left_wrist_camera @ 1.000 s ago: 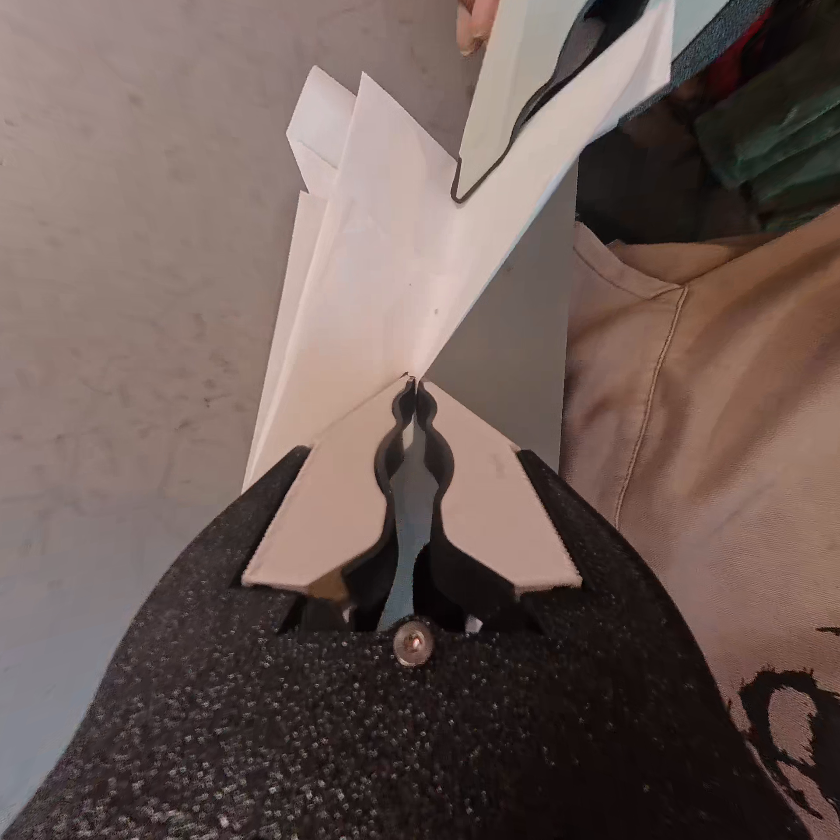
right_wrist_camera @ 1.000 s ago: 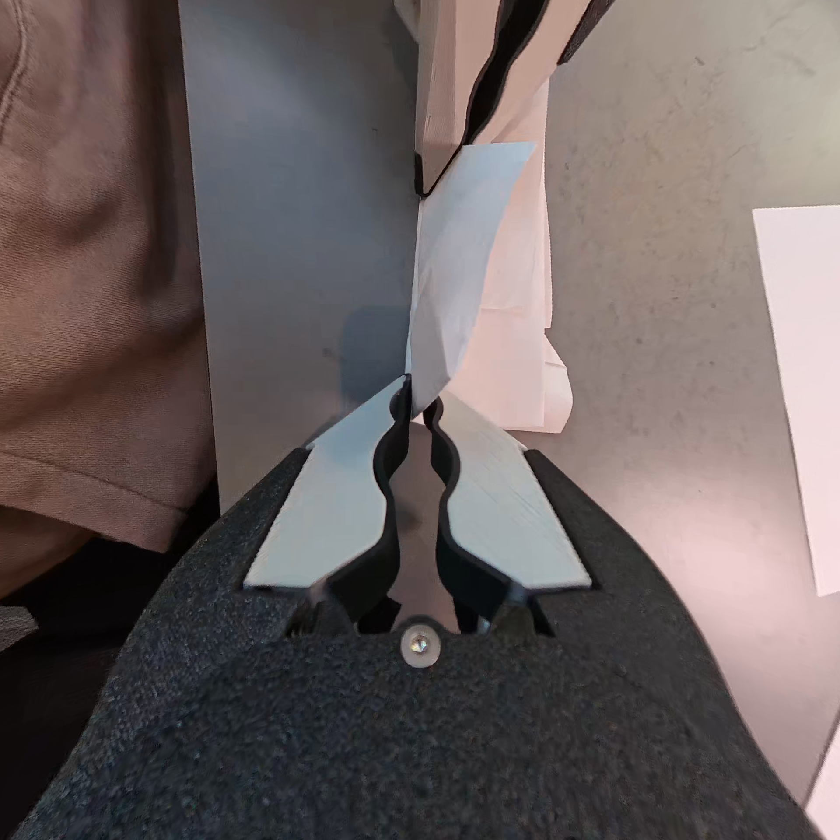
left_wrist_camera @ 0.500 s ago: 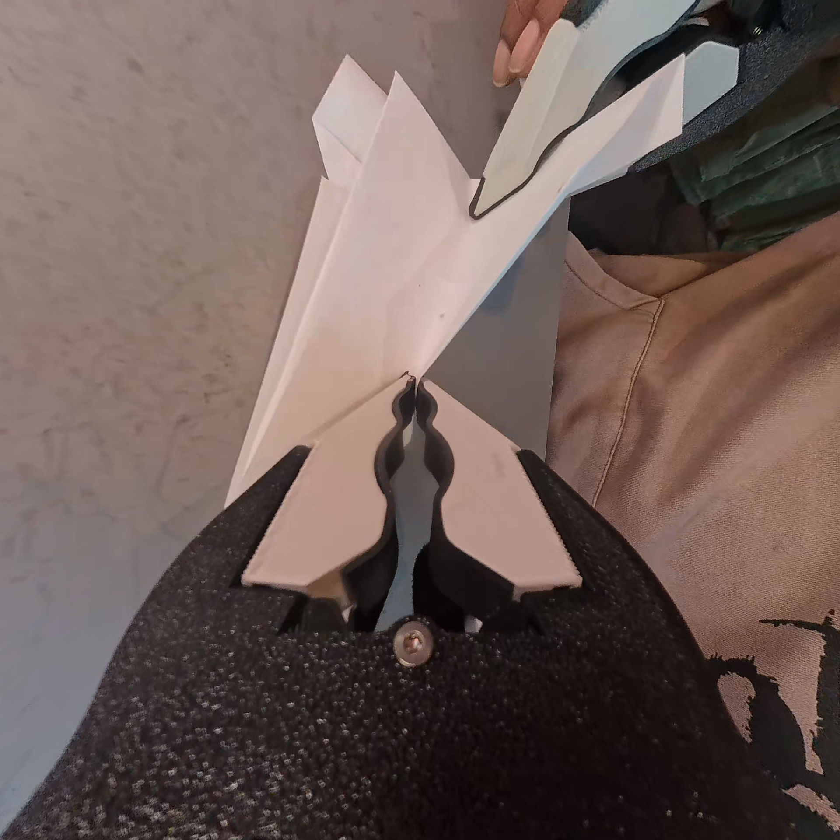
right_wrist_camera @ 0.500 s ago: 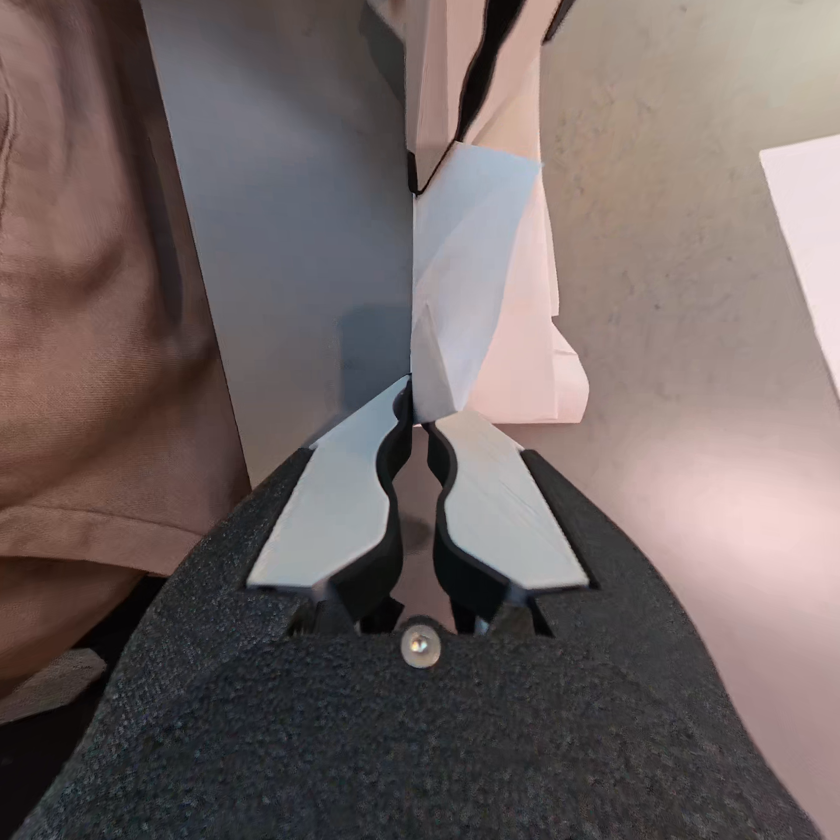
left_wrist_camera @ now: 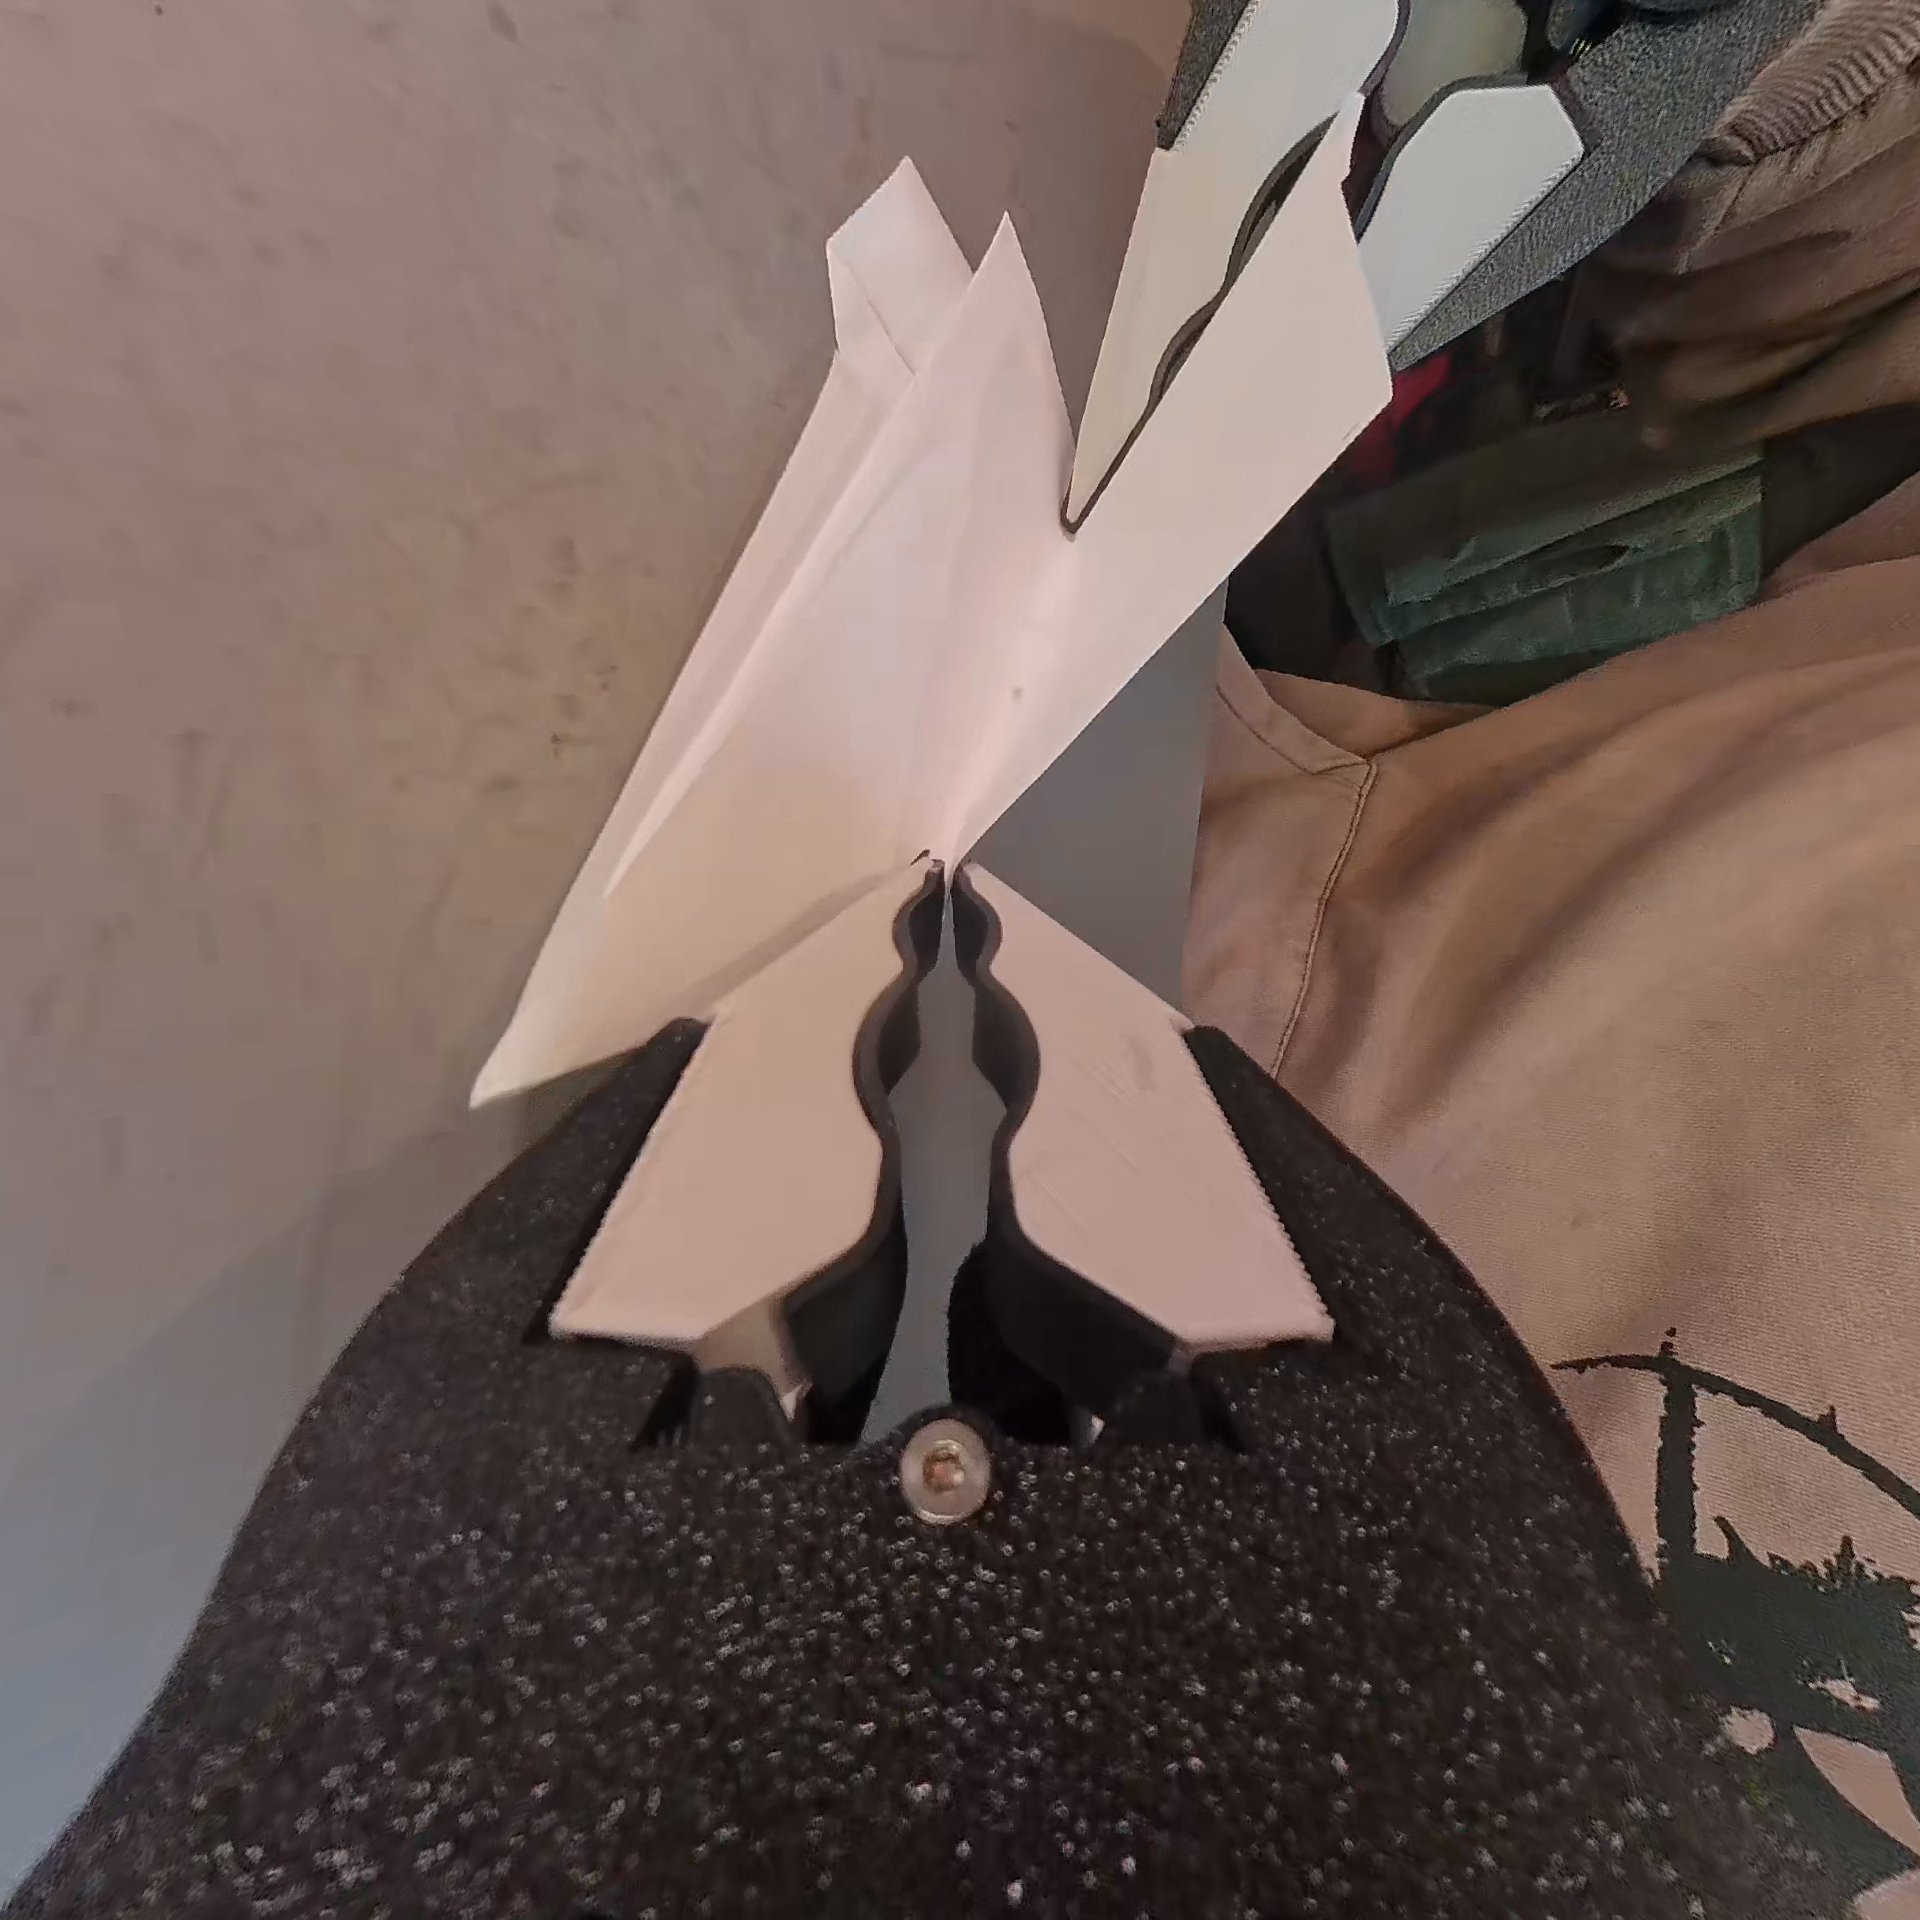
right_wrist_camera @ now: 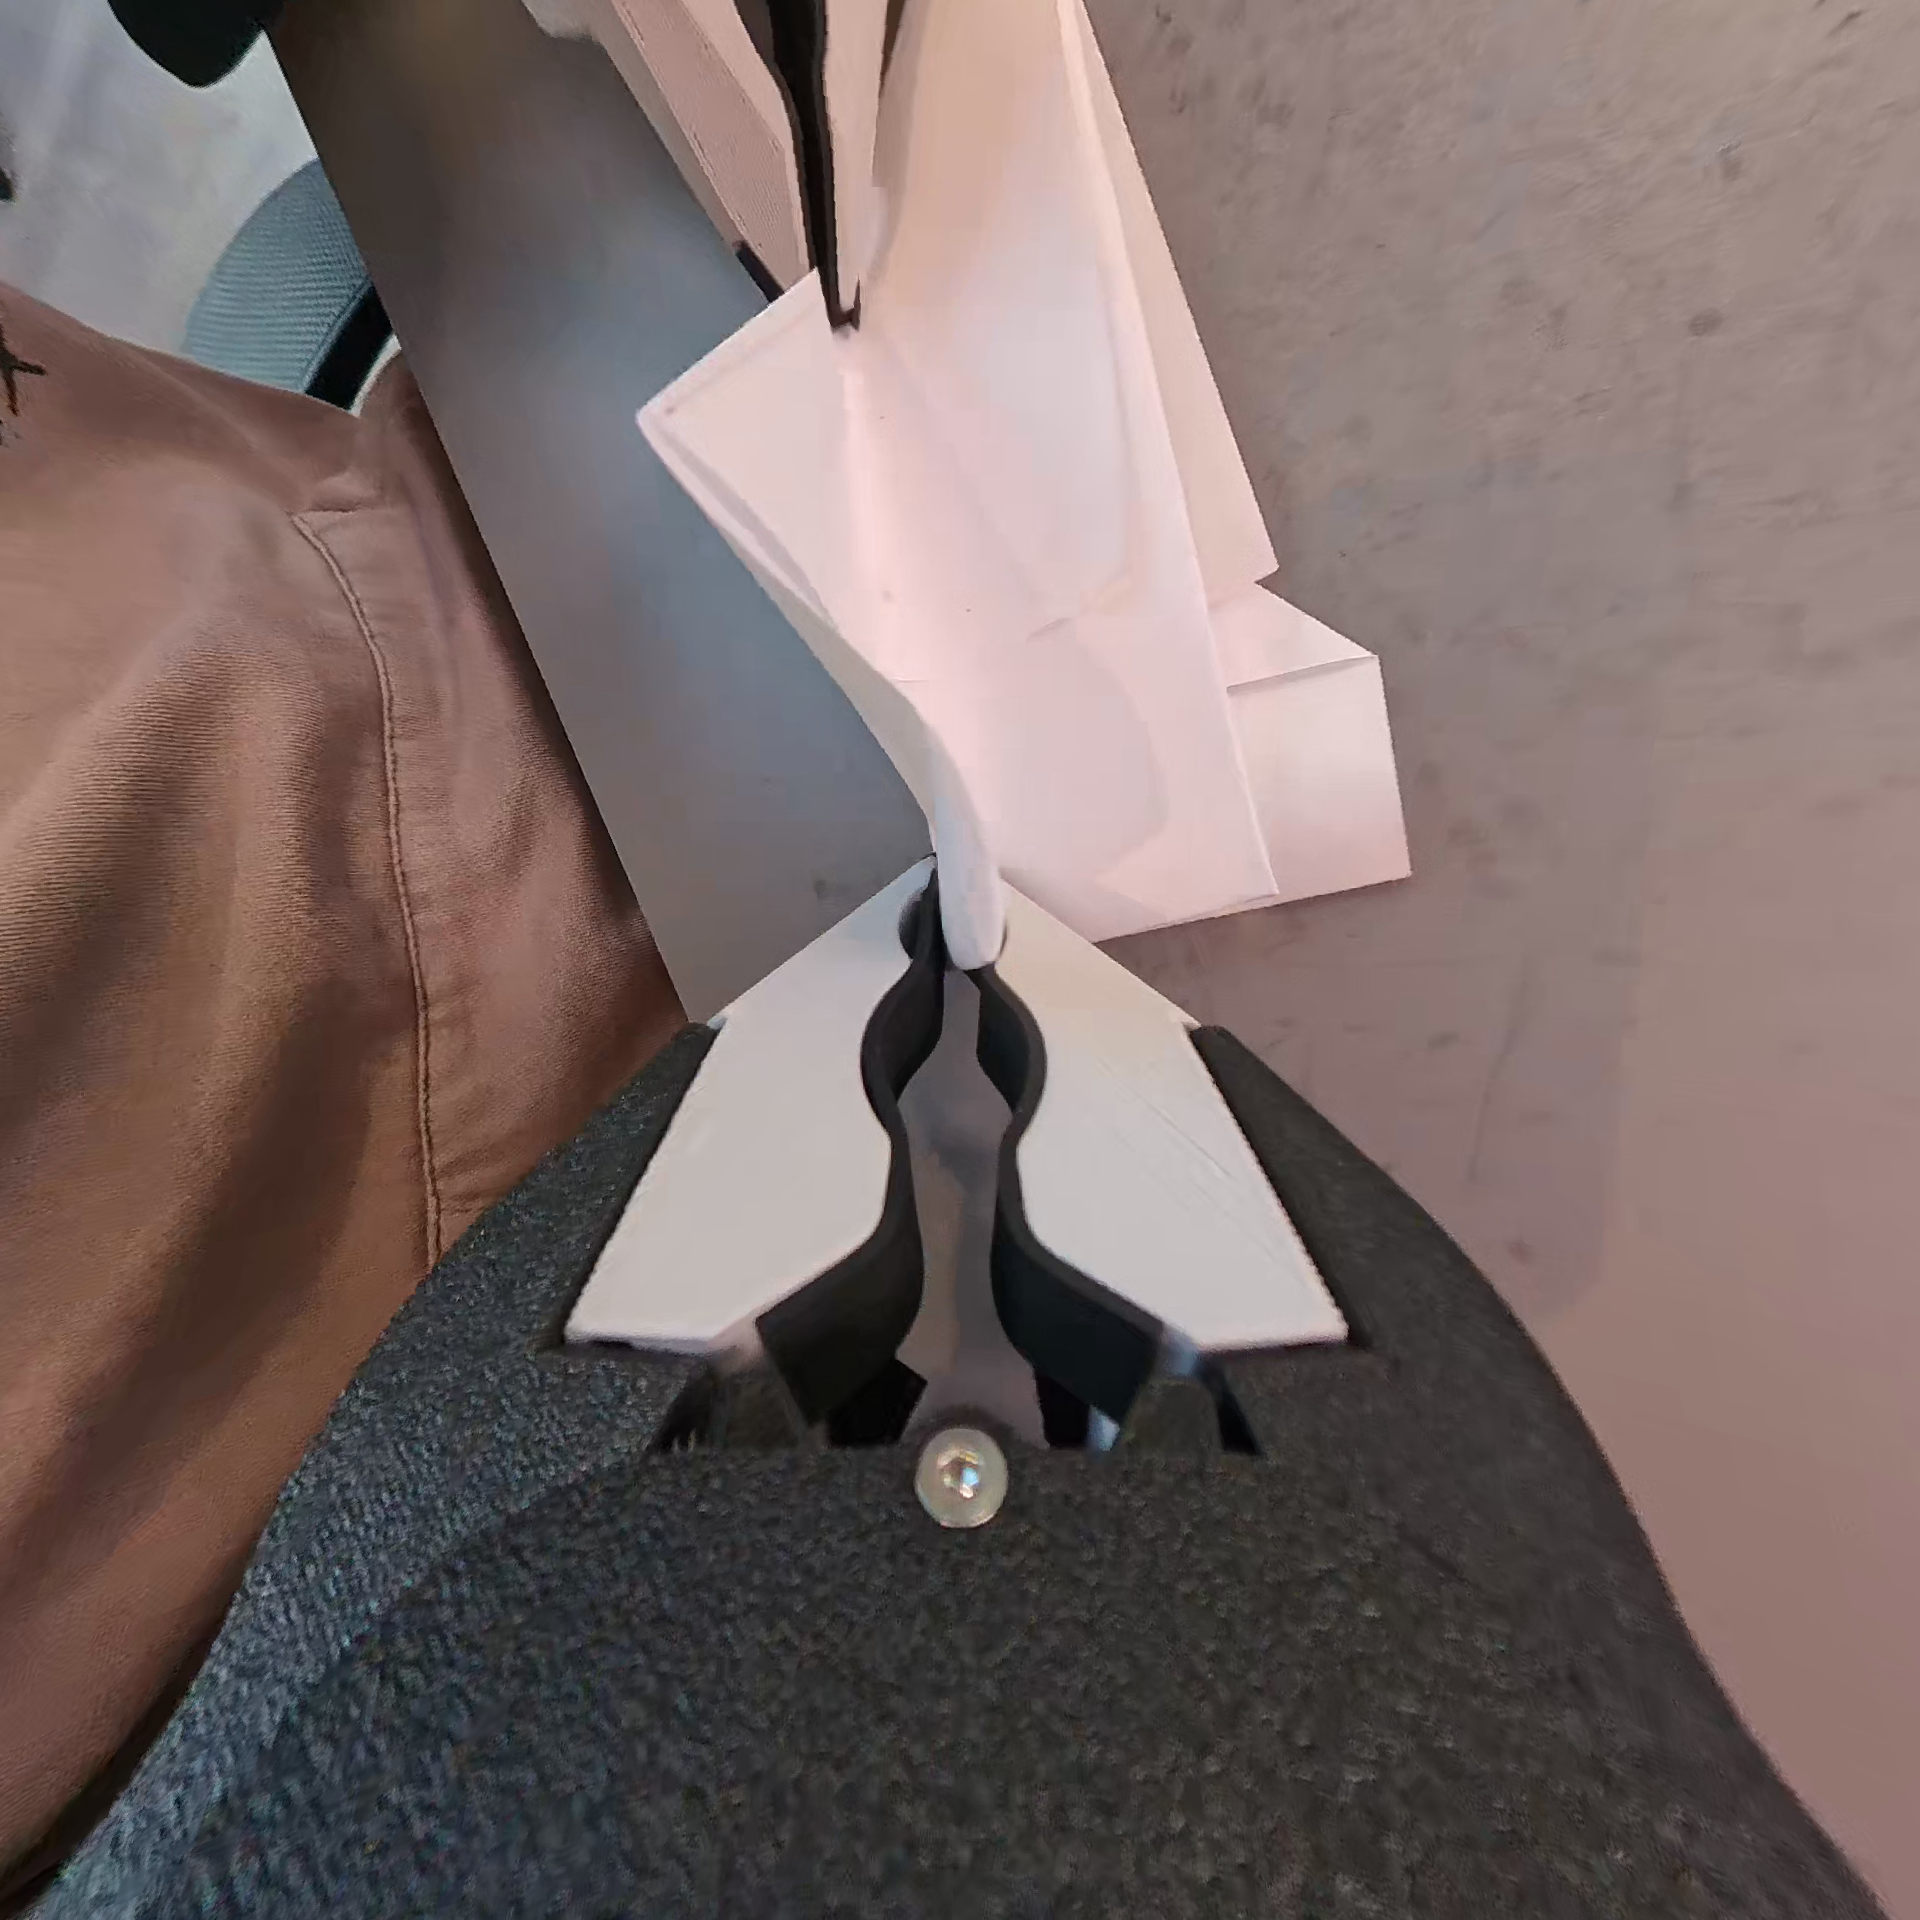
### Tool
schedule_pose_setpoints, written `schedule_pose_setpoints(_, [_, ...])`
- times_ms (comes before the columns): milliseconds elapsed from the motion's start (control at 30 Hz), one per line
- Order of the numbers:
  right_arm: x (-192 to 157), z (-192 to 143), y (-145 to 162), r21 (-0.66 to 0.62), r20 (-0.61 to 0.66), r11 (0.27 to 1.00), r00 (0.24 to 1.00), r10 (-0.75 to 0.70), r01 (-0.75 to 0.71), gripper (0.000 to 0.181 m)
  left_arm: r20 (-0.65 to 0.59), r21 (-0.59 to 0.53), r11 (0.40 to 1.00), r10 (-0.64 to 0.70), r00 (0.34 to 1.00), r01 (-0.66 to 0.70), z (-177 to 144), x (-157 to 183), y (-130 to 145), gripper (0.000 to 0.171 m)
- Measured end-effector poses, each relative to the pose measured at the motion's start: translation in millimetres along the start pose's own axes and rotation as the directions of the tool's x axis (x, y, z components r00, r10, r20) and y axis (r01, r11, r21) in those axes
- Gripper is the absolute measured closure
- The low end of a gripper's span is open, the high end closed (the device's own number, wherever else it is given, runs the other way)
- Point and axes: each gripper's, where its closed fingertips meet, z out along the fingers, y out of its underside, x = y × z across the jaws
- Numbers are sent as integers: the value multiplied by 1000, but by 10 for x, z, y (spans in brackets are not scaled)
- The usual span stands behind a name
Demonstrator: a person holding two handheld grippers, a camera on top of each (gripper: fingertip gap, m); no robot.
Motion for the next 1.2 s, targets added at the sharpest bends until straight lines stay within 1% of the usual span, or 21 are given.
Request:
schedule_pose_setpoints(100, [-3, 0, -3, -3, 24, 1000, 999, 21, -21, 181, 33, 32, 999, 41, 999, -42, -73, 61, -6, 169])
schedule_pose_setpoints(167, [-3, 0, -4, 0, 38, 999, 999, 39, -39, 181, 76, 36, 989, 141, 987, -144, -118, 125, -19, 168])
schedule_pose_setpoints(200, [-3, 0, -4, 3, 41, 999, 998, 43, -43, 181, 106, 18, 978, 206, 973, -209, -120, 151, -8, 164])
schedule_pose_setpoints(267, [-4, 0, -5, 10, 49, 999, 998, 48, -49, 181, 182, -44, 937, 348, 920, -346, -84, 162, 24, 155])
schedule_pose_setpoints(333, [-4, 0, -5, 8, 52, 999, 997, 50, -50, 181, 263, -98, 878, 477, 839, -469, -19, 139, -5, 150])
schedule_pose_setpoints(367, [-5, 0, -4, 5, 52, 999, 998, 44, -44, 181, 276, -99, 858, 511, 814, -504, 23, 159, -50, 150])
schedule_pose_setpoints(400, [-5, 0, -4, 1, 54, 999, 998, 41, -41, 181, 265, -81, 853, 517, 814, -515, 69, 199, -99, 152])
schedule_pose_setpoints(467, [-15, -1, 7, -11, 64, 999, 997, 35, -34, 181, 228, -50, 883, 464, 856, -466, 140, 210, -181, 164])
schedule_pose_setpoints(533, [-29, -6, 27, -23, 84, 999, 996, 43, -41, 181, 191, -29, 925, 377, 906, -379, 172, 141, -237, 171])
schedule_pose_setpoints(600, [-42, -6, 35, -18, 107, 999, 993, 50, -49, 181, 121, -14, 974, 228, 966, -228, 202, 72, -244, 171])
schedule_pose_setpoints(633, [-50, -6, 41, -14, 120, 998, 991, 57, -56, 181, 85, -15, 987, 163, 983, -162, 217, 52, -235, 171])
schedule_pose_setpoints(700, [-56, -8, 41, -3, 134, 997, 988, 71, -72, 181, 56, -36, 994, 104, 993, -102, 243, 16, -214, 171])
schedule_pose_setpoints(900, [-72, -29, 35, 61, 144, 994, 986, 85, -95, 181, 79, -110, 988, 118, 990, -109, 265, -2, -217, 171])
schedule_pose_setpoints(1000, [-86, -98, 52, 116, 123, 991, 991, 52, -66, 171, 75, -122, 987, 113, 991, -103, 265, -4, -215, 171])
schedule_pose_setpoints(1067, [-52, -186, 75, 153, 75, 987, 997, 37, -48, 165, 73, -128, 986, 116, 991, -106, 266, -5, -214, 171])
schedule_pose_setpoints(1133, [-68, -333, 43, 215, 50, 976, 998, 24, -34, 166, 74, -136, 984, 123, 990, -112, 266, -5, -213, 171])
schedule_pose_setpoints(1200, [-75, -511, -35, 281, -9, 960, 1000, 5, -2, 168, 76, -142, 983, 131, 988, -119, 267, -4, -212, 171])
